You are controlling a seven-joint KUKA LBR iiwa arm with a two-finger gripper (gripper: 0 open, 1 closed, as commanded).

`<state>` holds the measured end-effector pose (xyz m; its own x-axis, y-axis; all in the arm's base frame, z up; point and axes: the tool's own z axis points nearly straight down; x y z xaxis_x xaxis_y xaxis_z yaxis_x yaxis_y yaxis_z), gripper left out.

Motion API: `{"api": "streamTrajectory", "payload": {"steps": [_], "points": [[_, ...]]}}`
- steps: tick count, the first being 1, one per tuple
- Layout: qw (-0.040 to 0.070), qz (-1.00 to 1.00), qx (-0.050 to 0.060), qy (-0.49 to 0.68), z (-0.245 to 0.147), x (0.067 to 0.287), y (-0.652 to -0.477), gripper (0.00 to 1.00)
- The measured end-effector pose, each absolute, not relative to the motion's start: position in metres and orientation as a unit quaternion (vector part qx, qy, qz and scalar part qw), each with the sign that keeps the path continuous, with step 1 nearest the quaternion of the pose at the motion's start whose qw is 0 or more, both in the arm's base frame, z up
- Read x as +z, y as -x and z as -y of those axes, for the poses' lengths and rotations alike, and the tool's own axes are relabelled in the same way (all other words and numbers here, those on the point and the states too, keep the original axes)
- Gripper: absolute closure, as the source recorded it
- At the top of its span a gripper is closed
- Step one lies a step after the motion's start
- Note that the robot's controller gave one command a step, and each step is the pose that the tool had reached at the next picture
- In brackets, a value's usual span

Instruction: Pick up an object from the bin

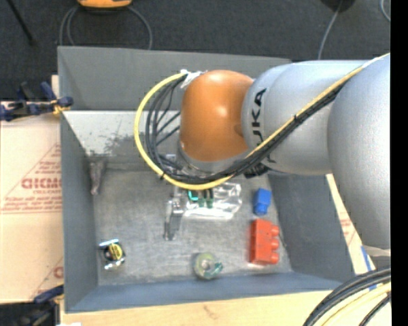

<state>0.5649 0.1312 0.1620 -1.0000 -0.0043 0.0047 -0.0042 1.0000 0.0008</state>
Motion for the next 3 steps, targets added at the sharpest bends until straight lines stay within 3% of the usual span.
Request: {"api": "streamTrajectory", "payload": {"steps": [1, 2, 3], "points": [[0.000, 0.999, 0.001, -0.044, -0.049, 0.093, -0.587, 0.00], [-0.003, 0.997, 0.001, -0.082, -0.018, 0.105, -0.605, 0.00], [-0.003, 0.997, -0.001, -0.081, -0.021, 0.105, -0.605, 1.00]]}}
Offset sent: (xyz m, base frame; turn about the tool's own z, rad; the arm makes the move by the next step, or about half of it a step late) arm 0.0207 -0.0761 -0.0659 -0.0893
